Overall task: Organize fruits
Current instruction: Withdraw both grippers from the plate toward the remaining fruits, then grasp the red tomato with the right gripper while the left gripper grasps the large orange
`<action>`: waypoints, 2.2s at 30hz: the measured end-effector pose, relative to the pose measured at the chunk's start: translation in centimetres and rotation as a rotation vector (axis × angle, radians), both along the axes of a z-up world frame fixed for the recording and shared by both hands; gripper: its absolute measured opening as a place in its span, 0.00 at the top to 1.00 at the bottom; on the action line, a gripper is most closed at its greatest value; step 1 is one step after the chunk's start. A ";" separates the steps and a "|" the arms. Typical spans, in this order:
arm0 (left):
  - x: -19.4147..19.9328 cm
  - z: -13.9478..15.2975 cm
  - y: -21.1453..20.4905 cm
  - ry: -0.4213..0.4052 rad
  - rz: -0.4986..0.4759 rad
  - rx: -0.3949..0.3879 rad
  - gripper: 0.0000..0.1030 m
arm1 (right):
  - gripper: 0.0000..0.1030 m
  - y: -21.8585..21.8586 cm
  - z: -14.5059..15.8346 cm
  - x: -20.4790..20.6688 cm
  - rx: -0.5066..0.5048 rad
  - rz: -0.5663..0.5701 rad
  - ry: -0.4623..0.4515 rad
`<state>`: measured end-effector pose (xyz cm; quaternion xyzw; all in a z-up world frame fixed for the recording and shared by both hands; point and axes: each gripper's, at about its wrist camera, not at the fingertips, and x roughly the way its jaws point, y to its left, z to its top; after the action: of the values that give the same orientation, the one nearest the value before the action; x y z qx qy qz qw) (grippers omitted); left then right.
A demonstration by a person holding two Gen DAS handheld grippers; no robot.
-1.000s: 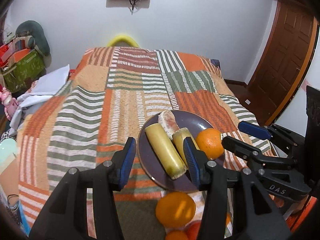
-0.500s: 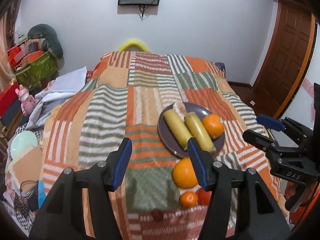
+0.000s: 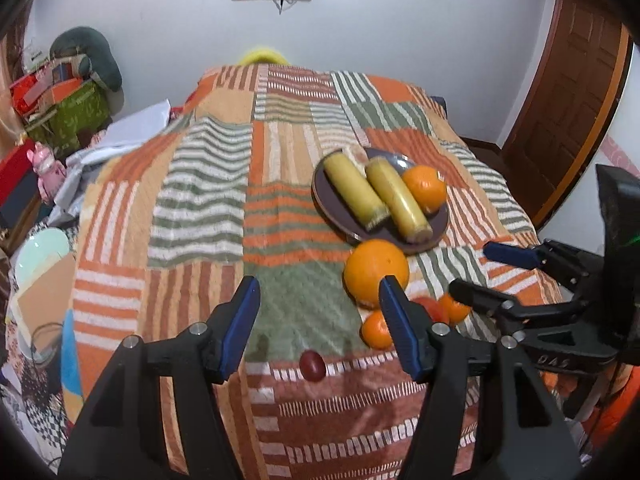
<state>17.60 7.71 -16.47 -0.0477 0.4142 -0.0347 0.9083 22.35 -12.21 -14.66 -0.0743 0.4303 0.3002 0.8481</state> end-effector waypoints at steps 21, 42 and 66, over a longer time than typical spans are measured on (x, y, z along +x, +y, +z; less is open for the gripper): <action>-0.3 -3.8 -0.8 0.108 -0.032 -0.029 0.40 | 0.54 3.1 -3.7 -1.1 -0.119 0.139 0.034; 2.8 -3.7 -3.1 0.110 -0.068 -0.057 0.40 | 0.62 -3.9 0.2 2.8 0.012 -0.060 0.000; 8.8 -7.7 -5.4 0.199 -0.084 -0.058 0.36 | 0.49 -8.1 -5.3 3.7 0.026 -0.119 0.165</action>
<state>26.39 2.36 -24.17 -0.0597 0.5028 -0.0797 0.8586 26.01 -20.33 -19.95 -0.0126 0.4984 0.2598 0.8270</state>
